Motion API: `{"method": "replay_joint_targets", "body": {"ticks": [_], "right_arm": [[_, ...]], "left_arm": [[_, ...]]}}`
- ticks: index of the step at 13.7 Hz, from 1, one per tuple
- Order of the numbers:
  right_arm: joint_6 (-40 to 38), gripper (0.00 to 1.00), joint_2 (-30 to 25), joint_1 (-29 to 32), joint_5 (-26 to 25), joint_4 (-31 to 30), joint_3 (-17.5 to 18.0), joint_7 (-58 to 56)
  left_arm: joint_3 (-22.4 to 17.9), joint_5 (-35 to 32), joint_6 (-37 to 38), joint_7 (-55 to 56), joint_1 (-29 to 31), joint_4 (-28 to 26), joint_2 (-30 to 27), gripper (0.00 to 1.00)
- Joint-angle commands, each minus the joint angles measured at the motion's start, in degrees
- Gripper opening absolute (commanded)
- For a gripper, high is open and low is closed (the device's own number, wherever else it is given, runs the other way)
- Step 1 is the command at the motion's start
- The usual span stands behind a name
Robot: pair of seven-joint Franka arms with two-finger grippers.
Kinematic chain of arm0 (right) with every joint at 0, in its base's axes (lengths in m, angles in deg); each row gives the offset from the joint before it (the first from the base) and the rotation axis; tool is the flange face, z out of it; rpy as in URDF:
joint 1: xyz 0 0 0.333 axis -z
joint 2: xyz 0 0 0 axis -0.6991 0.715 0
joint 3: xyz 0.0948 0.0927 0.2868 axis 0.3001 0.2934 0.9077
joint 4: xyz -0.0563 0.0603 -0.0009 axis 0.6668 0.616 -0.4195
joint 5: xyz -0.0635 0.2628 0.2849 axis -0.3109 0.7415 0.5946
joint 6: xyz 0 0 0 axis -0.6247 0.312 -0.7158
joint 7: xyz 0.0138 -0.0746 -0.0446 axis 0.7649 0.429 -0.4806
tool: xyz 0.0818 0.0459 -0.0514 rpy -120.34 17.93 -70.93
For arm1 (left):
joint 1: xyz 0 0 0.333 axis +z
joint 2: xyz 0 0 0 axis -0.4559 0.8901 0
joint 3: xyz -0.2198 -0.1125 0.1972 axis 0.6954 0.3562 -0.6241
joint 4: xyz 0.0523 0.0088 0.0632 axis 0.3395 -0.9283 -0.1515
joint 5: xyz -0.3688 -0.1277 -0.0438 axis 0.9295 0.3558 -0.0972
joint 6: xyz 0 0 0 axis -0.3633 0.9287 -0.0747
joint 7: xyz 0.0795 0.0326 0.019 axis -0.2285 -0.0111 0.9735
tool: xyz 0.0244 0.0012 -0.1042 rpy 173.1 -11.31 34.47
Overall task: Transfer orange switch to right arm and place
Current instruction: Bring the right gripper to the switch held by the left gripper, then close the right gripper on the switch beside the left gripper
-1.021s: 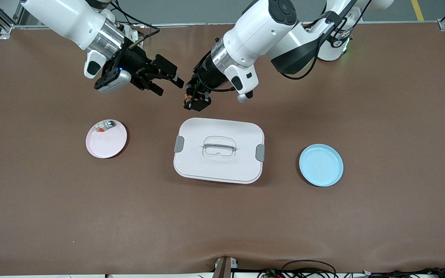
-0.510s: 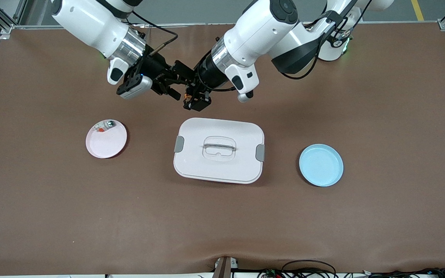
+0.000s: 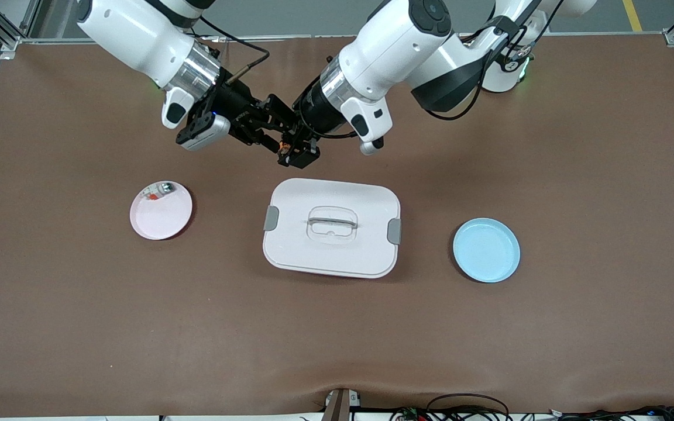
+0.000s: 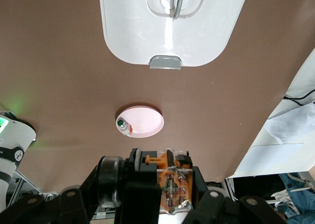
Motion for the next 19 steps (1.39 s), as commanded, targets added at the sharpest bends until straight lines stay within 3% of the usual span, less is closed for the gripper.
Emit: {"method": "replay_joint_targets", "body": {"ticks": [1, 3, 4, 6, 14, 16, 17, 18, 19], "right_arm": [[-0.4, 0.51, 0.9, -0.4, 1.4, 1.3, -0.4, -0.1], [-0.3, 0.51, 1.0, -0.4, 1.4, 1.3, -0.3, 0.0], [-0.3, 0.45, 1.2, -0.4, 1.4, 1.3, -0.4, -0.1], [-0.2, 0.00, 1.4, -0.5, 1.4, 1.5, -0.4, -0.1], [-0.4, 0.00, 1.8, -0.5, 1.4, 1.5, -0.4, 0.0], [-0.4, 0.00, 1.8, -0.5, 1.4, 1.5, -0.4, 0.1], [-0.4, 0.00, 1.8, -0.5, 1.4, 1.5, -0.4, 0.1], [-0.5, 0.00, 1.8, -0.5, 1.4, 1.5, -0.4, 0.0], [-0.5, 0.00, 1.8, -0.5, 1.3, 1.5, -0.4, 0.0]], "left_arm": [[0.0, 0.7, -0.5, 0.1, 0.1, 0.3, -0.3, 0.20], [0.0, 0.8, -0.5, 0.1, 0.1, 0.3, -0.3, 0.20], [0.0, 0.8, -0.4, 0.2, 0.0, 0.3, -0.3, 0.20], [0.0, 0.8, -0.4, 0.2, 0.0, 0.3, -0.3, 0.20], [0.2, 0.8, -0.7, -0.3, 0.0, 0.4, -0.4, 0.22], [0.2, 0.9, -0.7, -0.1, -0.1, 0.5, -0.4, 0.51], [0.1, 0.8, -0.7, -0.2, -0.2, 0.5, -0.3, 0.83], [0.1, 0.8, -0.8, 0.0, -0.2, 0.6, -0.3, 1.00], [0.1, 0.8, -0.9, 0.1, -0.2, 1.2, -0.3, 1.00]]}}
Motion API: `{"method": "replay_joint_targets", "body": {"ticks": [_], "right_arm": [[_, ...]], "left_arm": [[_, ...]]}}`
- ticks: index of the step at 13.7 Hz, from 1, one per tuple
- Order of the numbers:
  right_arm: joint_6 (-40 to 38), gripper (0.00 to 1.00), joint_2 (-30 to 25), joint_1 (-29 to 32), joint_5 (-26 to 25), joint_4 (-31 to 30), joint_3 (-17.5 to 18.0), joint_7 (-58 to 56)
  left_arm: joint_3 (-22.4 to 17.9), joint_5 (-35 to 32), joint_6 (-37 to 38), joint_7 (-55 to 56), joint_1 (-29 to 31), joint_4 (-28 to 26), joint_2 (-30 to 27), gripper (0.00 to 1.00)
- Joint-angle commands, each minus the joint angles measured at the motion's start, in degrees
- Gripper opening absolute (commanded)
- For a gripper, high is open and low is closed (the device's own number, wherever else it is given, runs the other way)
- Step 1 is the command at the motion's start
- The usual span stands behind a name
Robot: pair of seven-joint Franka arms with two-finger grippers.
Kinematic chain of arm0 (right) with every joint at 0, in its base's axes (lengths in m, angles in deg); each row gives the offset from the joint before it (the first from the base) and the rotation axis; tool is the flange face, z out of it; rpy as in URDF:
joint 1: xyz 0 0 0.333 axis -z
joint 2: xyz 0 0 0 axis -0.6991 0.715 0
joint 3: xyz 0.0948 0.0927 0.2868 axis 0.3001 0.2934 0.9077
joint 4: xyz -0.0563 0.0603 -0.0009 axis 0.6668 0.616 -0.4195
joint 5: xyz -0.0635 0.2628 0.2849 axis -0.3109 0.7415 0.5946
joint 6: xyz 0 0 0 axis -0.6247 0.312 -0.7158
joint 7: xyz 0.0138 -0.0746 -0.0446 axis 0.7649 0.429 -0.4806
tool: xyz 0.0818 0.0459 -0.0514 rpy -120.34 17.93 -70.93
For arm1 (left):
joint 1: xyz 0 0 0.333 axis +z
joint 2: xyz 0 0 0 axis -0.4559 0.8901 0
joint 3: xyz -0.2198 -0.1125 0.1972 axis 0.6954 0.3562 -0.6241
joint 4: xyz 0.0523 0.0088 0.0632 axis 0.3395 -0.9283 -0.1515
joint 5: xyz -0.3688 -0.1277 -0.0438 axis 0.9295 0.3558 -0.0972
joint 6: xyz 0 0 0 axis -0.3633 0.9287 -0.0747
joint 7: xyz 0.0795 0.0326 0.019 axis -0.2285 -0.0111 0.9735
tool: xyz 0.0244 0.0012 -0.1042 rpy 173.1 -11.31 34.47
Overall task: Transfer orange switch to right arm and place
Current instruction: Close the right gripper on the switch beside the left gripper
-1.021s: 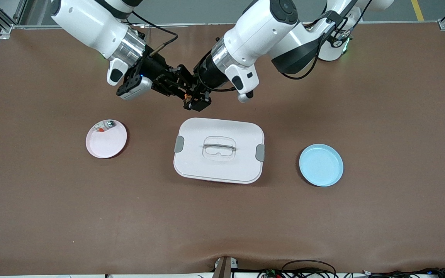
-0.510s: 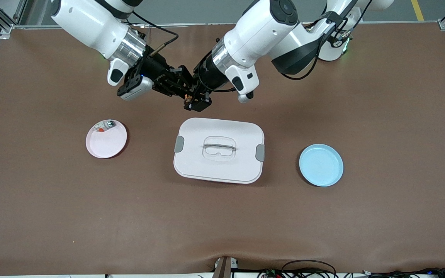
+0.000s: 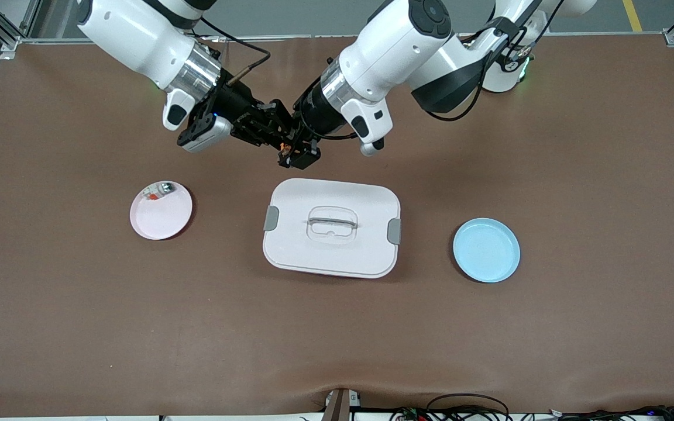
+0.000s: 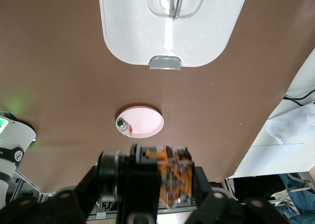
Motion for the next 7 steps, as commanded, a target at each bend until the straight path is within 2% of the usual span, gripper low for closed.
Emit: {"method": "replay_joint_targets", "body": {"ticks": [1, 7], "right_arm": [[-0.3, 0.00, 1.1, -0.5, 0.8, 0.8, -0.4, 0.2], [-2.0, 0.00, 0.9, 0.1, -0.2, 0.9, -0.5, -3.1]], "left_arm": [[0.1, 0.8, -0.7, 0.2, 0.0, 1.0, -0.4, 1.00], [-0.3, 0.6, -0.7, -0.3, 0.3, 1.0, -0.6, 1.00]]}}
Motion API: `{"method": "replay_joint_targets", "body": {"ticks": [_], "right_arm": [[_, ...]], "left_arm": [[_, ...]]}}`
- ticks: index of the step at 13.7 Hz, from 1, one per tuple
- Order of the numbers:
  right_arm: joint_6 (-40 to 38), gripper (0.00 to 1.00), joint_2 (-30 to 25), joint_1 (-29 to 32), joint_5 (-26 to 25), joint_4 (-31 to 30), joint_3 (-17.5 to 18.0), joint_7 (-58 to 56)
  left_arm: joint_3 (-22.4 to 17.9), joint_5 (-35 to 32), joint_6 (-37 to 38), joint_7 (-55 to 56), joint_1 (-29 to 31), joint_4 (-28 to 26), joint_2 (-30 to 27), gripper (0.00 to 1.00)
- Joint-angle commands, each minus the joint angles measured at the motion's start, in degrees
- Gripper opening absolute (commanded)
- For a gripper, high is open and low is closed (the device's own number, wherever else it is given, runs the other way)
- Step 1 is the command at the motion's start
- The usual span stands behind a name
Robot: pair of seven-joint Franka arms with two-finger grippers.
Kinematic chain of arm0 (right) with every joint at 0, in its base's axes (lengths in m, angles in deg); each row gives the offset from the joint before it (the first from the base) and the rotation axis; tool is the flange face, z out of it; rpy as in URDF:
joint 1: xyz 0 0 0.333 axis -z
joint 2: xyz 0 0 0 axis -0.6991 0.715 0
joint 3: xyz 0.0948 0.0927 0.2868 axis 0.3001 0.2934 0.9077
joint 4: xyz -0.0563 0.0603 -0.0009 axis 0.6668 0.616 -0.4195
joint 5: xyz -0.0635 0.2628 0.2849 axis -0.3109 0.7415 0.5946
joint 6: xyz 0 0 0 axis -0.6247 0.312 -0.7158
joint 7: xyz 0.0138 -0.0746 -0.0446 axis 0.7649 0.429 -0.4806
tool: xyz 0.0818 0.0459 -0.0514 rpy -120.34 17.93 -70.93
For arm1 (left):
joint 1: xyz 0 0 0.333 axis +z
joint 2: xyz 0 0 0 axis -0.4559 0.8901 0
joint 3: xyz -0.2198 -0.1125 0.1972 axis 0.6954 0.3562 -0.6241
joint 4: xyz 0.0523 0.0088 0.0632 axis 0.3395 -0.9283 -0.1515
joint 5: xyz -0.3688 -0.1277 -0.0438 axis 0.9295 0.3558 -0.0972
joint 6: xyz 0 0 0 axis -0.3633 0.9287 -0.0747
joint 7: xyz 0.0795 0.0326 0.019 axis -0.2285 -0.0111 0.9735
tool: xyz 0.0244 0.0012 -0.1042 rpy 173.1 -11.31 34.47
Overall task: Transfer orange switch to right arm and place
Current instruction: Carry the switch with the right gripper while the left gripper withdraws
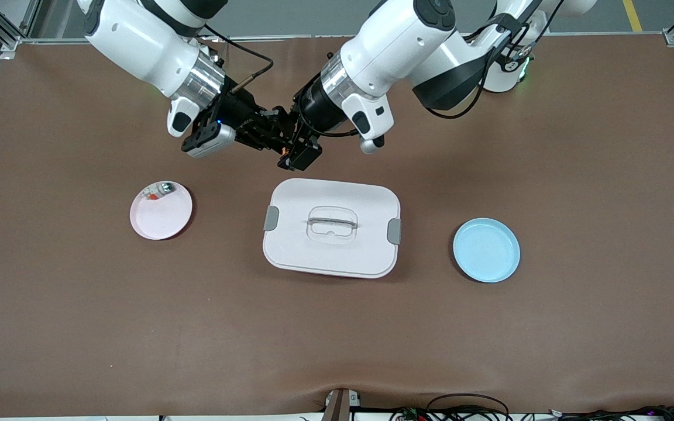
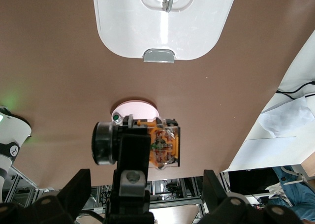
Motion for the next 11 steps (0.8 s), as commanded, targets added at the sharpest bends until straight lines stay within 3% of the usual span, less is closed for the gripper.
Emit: {"method": "replay_joint_targets", "body": {"ticks": [1, 5, 11], "right_arm": [[-3.5, 0.00, 0.0, 0.3, -1.4, 1.1, -0.7, -4.9], [-13.6, 0.00, -0.1, 5.0, -9.6, 2.6, -1.0, -23.9], [-25.9, 0.00, -0.5, 16.2, -23.4, 2.5, -1.0, -56.8]], "left_arm": [[-0.3, 0.2, -0.5, -0.4, 0.1, -0.1, -0.6, 1.00], [-0.8, -1.3, -0.3, -0.7, 1.5, -1.5, 0.0, 1.00], [-0.8, -5.8, 0.0, -11.4, 4.6, -11.9, -2.9, 1.00]]}}
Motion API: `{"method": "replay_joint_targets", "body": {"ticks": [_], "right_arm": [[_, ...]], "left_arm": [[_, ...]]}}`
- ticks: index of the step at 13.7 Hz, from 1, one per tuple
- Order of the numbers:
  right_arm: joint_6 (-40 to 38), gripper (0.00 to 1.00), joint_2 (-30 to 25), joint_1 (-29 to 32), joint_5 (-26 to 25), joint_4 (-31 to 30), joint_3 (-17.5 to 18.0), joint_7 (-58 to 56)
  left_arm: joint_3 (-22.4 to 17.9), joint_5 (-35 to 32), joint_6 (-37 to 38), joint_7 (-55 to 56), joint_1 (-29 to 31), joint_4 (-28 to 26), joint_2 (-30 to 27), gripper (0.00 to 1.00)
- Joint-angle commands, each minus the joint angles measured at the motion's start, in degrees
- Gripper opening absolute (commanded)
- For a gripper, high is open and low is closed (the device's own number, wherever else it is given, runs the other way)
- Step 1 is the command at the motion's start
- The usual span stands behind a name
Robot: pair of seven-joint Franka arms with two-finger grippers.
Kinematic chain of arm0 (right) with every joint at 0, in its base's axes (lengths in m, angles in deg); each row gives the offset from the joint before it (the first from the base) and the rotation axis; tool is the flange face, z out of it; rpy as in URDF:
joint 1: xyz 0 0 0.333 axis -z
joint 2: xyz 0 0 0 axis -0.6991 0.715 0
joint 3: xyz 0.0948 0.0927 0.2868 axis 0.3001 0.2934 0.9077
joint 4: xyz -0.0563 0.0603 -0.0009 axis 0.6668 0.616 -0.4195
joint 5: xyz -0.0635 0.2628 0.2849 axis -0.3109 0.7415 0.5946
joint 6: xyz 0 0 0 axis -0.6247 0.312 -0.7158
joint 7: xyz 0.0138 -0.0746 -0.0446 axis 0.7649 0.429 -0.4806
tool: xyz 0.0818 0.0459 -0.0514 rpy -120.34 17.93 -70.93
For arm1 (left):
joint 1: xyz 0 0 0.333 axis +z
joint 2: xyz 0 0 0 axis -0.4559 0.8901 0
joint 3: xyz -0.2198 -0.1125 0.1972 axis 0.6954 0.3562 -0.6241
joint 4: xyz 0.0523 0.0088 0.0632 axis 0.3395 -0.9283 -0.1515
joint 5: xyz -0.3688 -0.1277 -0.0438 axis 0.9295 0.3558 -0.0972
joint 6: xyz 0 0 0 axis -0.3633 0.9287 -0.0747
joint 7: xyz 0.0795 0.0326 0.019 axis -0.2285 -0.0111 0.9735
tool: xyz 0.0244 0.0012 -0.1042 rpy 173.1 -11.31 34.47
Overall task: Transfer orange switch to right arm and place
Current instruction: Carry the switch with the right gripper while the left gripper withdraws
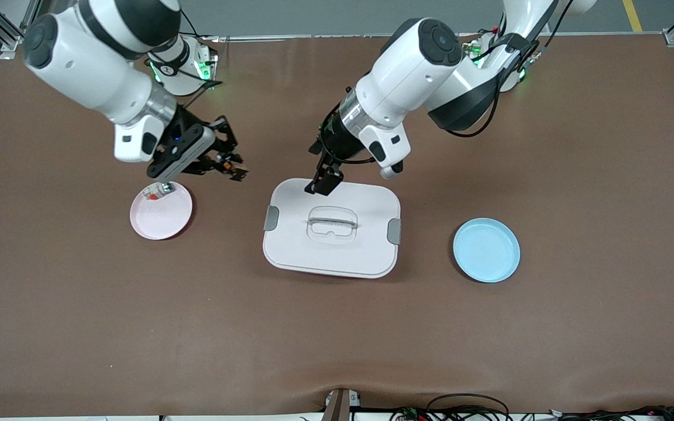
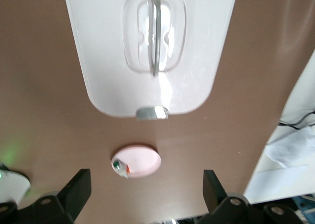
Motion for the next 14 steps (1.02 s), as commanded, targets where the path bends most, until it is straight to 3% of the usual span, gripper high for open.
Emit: {"method": "replay_joint_targets", "body": {"ticks": [1, 5, 8, 14], "right_arm": [[-4.2, 0.00, -0.5, 5.7, -5.5, 0.2, 0.7, -14.2], [-5.3, 0.00, -0.2, 13.4, -12.0, -0.9, 0.7, -32.0], [-2.2, 0.00, 0.0, 16.7, -14.8, -4.5, 0.7, -38.5], [12.5, 0.00, 0.8, 20.1, -17.9, -15.5, 0.7, -47.7]], "left_arm": [[-0.1, -1.1, 0.0, -6.4, 2.3, -6.9, -4.1, 1.00], [0.0, -2.7, 0.2, -24.0, 9.0, -16.6, -10.8, 1.00], [0.0, -4.8, 0.2, -42.0, 12.8, -22.6, -14.7, 1.00], [0.0, -8.0, 0.2, -71.0, 20.9, -23.0, -14.8, 1.00]]}}
